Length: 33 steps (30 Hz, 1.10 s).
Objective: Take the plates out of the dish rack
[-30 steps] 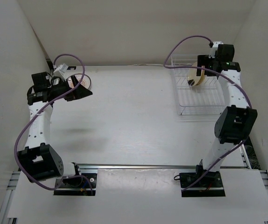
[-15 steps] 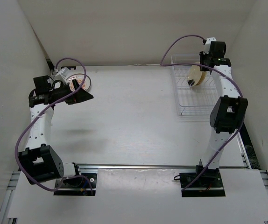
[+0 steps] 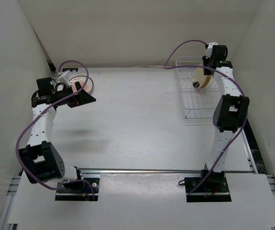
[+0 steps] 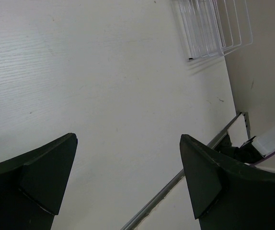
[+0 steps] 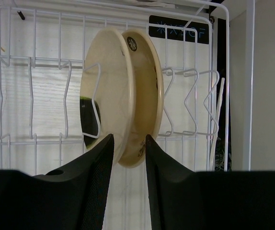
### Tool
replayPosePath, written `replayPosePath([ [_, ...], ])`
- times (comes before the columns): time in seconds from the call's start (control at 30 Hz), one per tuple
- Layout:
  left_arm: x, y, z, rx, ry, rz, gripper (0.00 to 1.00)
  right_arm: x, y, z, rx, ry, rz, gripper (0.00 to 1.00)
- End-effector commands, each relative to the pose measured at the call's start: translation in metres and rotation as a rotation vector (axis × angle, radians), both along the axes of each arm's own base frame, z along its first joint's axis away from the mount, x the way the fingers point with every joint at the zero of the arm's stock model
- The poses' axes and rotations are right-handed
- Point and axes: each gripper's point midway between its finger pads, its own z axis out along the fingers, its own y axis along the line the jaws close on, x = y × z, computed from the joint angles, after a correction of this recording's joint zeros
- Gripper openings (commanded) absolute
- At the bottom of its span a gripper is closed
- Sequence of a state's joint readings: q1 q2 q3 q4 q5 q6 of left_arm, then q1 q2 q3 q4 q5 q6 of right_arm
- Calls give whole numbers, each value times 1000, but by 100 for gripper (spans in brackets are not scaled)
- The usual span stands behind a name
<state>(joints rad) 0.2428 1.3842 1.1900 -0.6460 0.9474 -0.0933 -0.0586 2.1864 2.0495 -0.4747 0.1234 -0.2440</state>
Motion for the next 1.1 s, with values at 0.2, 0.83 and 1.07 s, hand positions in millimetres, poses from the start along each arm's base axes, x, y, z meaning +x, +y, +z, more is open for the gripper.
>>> replayPosePath([
  [0.2,5,3,2,19,-30,-1,100,28,-2,9,-4,-73,-1,37],
  [0.83,7,7,-2,49,-38,11,100,28,22,127,-91,-330,-74,0],
  [1.07,-2,7,3,76,-67,22,100,-22,20,216,-165,-487,-214,0],
])
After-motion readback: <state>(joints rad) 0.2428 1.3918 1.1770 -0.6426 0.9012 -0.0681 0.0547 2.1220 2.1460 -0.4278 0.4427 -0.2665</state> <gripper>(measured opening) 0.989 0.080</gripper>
